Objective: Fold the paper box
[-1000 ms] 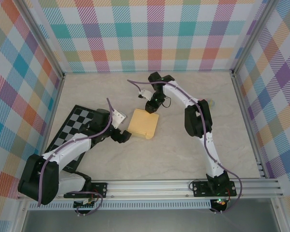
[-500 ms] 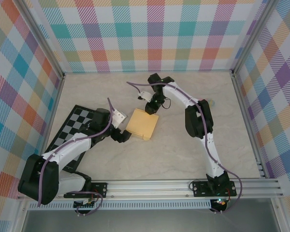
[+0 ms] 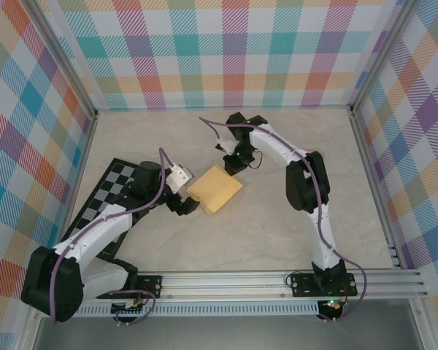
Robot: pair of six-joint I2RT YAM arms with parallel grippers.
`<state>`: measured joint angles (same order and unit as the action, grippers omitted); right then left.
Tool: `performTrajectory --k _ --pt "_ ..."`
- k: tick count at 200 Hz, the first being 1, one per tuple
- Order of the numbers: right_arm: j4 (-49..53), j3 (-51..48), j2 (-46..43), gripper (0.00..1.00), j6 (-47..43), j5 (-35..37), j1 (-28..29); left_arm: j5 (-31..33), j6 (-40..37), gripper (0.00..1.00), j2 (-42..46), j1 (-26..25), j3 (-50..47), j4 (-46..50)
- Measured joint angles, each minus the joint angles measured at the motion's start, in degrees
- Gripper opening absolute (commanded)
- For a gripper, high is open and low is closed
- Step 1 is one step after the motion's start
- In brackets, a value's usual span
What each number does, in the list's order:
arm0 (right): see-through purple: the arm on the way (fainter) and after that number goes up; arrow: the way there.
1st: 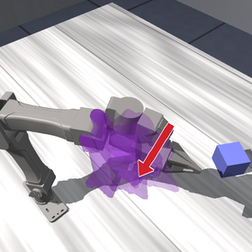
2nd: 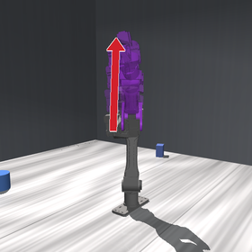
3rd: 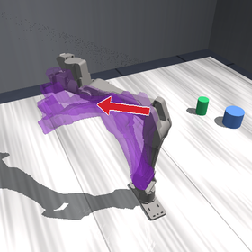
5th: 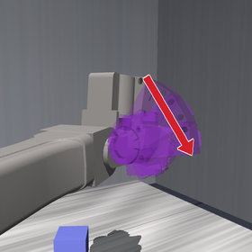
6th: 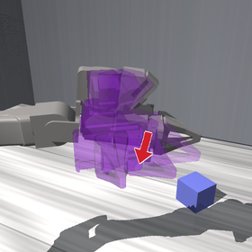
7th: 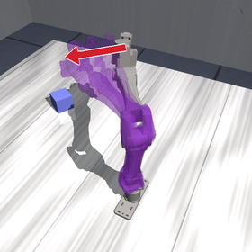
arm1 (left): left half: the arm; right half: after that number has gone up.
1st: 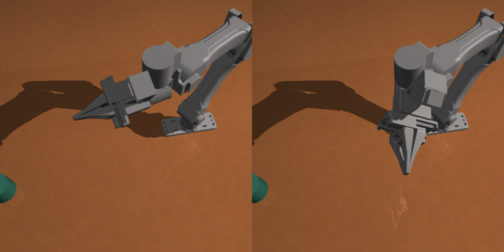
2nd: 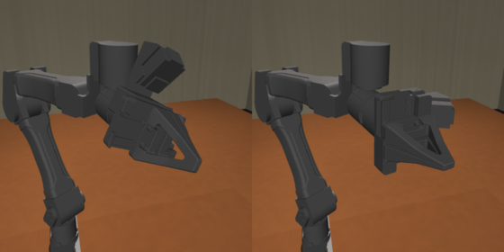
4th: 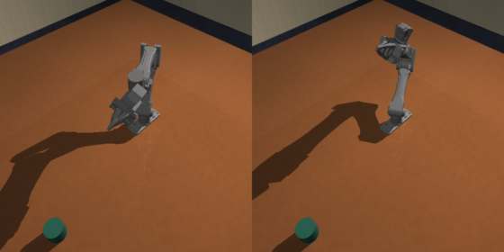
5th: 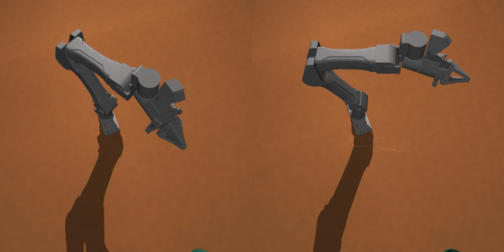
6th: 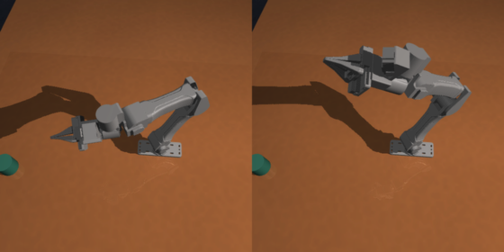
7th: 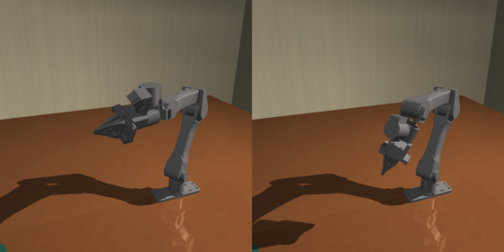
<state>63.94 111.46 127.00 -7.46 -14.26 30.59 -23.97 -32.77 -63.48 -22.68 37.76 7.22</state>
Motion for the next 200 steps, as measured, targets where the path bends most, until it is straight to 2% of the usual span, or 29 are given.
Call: performTrajectory --k 33,56,86,138,200 --pt "2.75 -12.52 -10.19 0.00 9.79 -8.17 -3.80 -5.68 -14.40 1.00 4.04 -0.92 0.44 2.80" --pt "5.46 -16.98 -14.29 0.00 11.43 -12.96 -7.19 -6.45 -23.69 1.00 3.91 -1.97 1.07 6.23" --pt "8.46 -19.71 -15.74 0.00 11.30 -17.29 -10.29 -6.43 -31.23 1.00 0.66 -3.13 2.89 8.87" --pt "9.88 -20.94 -15.74 0.00 10.80 -21.57 -11.30 -5.90 -36.09 0.98 -4.76 -7.48 6.12 6.01" --pt "10.86 -21.90 -15.61 0.00 9.66 -22.45 -11.41 -6.49 -33.77 0.92 -9.51 -10.29 6.32 -1.25"
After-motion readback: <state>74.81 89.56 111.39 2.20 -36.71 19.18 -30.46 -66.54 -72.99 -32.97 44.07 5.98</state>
